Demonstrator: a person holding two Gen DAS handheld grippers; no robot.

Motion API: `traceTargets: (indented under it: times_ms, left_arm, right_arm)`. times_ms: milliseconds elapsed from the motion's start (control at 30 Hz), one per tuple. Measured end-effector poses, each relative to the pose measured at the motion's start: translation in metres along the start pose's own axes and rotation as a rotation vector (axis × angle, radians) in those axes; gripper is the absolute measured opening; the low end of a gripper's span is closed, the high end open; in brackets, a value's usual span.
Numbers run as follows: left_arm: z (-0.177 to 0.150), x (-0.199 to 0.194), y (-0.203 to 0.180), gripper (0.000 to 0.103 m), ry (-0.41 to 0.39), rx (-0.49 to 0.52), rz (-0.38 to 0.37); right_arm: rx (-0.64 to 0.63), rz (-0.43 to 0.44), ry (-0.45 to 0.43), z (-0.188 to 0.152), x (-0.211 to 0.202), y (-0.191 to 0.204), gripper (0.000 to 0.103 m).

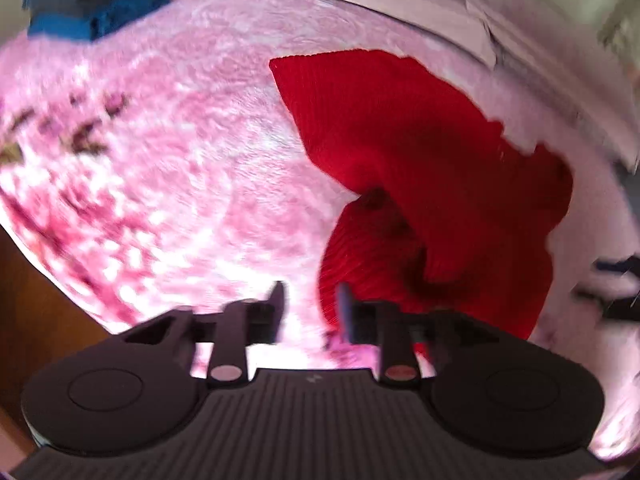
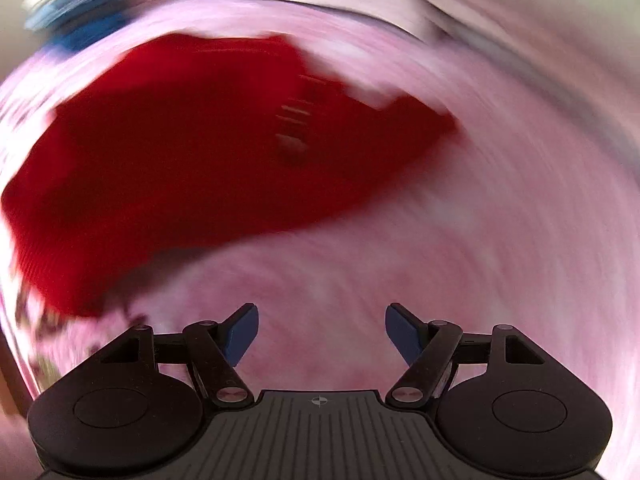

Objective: Fold clothes
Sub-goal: 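Grasp the sweater with both grippers and lift it off the bed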

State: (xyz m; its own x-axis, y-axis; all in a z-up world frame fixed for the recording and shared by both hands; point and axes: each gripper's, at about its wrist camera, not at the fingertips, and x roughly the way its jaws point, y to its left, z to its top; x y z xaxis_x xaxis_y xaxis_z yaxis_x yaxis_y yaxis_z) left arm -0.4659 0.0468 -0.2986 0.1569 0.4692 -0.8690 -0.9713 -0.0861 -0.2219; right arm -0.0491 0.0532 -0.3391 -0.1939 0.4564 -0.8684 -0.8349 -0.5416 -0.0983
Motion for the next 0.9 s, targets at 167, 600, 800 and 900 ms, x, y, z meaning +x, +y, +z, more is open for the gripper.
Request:
traceTargets:
  times_ms: [167, 600, 800, 900]
  left_arm:
    - [0.006, 0.039, 0.01, 0.039, 0.007, -0.085, -0.08]
    - [0.031, 0.115, 0.011, 0.006, 0.088, -0.124, -0.34]
    - [0.065, 0.034, 0.026, 0.005, -0.081, -0.12, -0.392]
    - [0.096, -0.017, 0.024, 0.005, -0.165, -0.027, -0.422]
  right_arm:
    - [-0.405, -0.032, -0.058, -0.002, 0.021, 0.055, 0.074]
    - [-0.652, -0.056, -0.167, 0.007, 0.074, 0.089, 0.019]
    - [-0.353, -0.089, -0.195, 0.027, 0.014, 0.072, 0.014]
    - [-0.176, -0.134, -0.278, 0.043, -0.043, 0.062, 0.014]
